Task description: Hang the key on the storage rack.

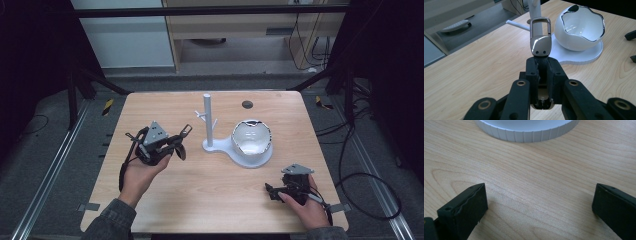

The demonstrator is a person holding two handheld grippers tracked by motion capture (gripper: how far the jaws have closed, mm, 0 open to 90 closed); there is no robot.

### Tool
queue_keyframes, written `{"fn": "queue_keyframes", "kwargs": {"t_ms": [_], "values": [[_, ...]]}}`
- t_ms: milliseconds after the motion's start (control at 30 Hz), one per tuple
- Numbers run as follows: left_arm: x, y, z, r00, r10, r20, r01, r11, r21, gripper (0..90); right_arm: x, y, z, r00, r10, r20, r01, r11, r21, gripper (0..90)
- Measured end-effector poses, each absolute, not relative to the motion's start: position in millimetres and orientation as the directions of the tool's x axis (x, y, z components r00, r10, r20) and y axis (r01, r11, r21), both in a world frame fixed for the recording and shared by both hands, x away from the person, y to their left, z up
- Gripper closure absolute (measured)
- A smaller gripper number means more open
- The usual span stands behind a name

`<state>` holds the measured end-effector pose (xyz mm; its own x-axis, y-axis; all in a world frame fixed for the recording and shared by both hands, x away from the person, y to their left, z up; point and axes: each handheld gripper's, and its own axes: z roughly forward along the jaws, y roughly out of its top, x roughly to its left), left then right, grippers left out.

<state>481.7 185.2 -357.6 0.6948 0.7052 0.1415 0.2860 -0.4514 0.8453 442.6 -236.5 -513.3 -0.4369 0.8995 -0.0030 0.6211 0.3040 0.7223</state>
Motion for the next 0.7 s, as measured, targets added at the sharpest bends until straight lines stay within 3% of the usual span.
{"fn": "queue_keyframes", "kwargs": {"t_ms": [700], "values": [[496.0, 164.4, -336.7, 0.683, 0.717, 0.141, 0.260, -0.419, 0.870, 80.3, 442.7, -236.6, -513.2, -0.439, 0.899, -0.005, 0.620, 0.306, 0.722, 0.4]]}}
